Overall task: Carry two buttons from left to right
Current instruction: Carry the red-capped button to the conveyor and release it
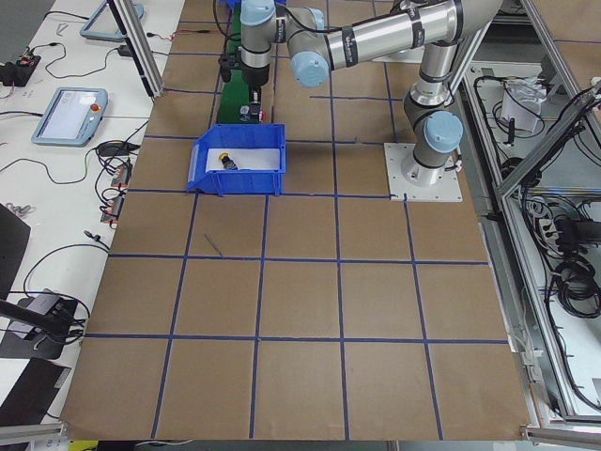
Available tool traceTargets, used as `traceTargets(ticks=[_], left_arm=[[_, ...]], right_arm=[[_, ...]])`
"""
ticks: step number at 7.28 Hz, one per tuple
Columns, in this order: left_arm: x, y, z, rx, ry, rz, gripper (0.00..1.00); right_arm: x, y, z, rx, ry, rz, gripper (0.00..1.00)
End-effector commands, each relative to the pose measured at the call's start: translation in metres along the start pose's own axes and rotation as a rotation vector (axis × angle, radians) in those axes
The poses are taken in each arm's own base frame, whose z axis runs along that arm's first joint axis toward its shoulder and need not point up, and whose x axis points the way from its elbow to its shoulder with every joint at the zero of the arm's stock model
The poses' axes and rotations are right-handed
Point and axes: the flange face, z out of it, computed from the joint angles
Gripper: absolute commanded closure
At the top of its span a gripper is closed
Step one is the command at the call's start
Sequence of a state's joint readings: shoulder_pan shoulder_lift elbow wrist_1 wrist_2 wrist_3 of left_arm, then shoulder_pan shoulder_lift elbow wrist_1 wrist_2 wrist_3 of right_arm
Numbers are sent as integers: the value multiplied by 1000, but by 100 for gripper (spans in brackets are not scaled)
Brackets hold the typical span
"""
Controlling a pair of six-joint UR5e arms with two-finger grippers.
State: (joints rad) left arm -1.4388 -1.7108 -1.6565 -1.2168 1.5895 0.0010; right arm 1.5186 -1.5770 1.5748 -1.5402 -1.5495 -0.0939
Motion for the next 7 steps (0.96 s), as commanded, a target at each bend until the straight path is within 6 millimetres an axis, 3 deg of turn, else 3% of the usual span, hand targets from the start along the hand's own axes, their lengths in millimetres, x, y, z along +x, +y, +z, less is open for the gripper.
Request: traceTargets(ticks=[1,4,6,7], left_arm=[[60,4,10,-6,1,-11,78],[90,-20,50,26,23,14,78],[135,-26,81,36,43,74,78],[148,-30,88,39,42,91,78]], right_arm=[[0,0,0,-1,1,-1,0],[0,0,0,-1,1,-3,0],[1,0,1,-4,1,-1,0],[1,0,1,-4,1,-4,0]])
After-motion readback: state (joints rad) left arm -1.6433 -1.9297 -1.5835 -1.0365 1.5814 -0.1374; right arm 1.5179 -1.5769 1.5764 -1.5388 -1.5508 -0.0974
